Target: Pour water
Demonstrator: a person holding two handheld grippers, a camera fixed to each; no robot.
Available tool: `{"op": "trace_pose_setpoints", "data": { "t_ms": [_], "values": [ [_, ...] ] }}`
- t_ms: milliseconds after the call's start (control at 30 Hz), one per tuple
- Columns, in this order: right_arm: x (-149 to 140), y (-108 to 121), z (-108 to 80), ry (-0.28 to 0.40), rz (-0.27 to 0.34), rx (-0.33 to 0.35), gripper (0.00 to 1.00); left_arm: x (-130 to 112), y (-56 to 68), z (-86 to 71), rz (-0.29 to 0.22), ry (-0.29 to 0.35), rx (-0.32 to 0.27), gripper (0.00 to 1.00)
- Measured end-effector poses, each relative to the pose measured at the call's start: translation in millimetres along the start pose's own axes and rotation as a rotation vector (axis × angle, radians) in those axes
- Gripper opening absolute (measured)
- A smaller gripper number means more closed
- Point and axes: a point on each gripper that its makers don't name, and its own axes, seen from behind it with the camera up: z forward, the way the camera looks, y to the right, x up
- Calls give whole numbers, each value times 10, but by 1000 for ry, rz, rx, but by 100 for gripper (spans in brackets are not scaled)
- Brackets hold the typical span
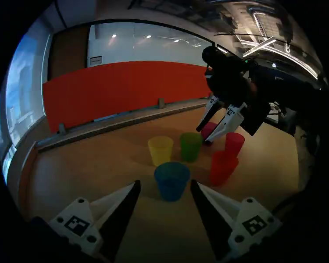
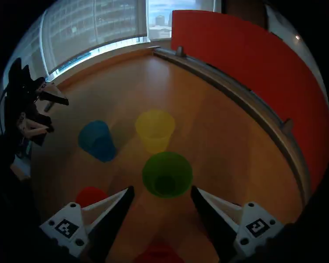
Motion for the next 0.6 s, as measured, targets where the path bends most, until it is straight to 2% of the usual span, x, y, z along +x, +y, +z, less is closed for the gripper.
{"op": "trace_pose_setpoints", "data": {
  "t_ms": [600],
  "values": [
    [-30, 59, 257, -95, 45, -16, 100, -49, -57, 30, -8, 0, 0, 84]
  ]
}}
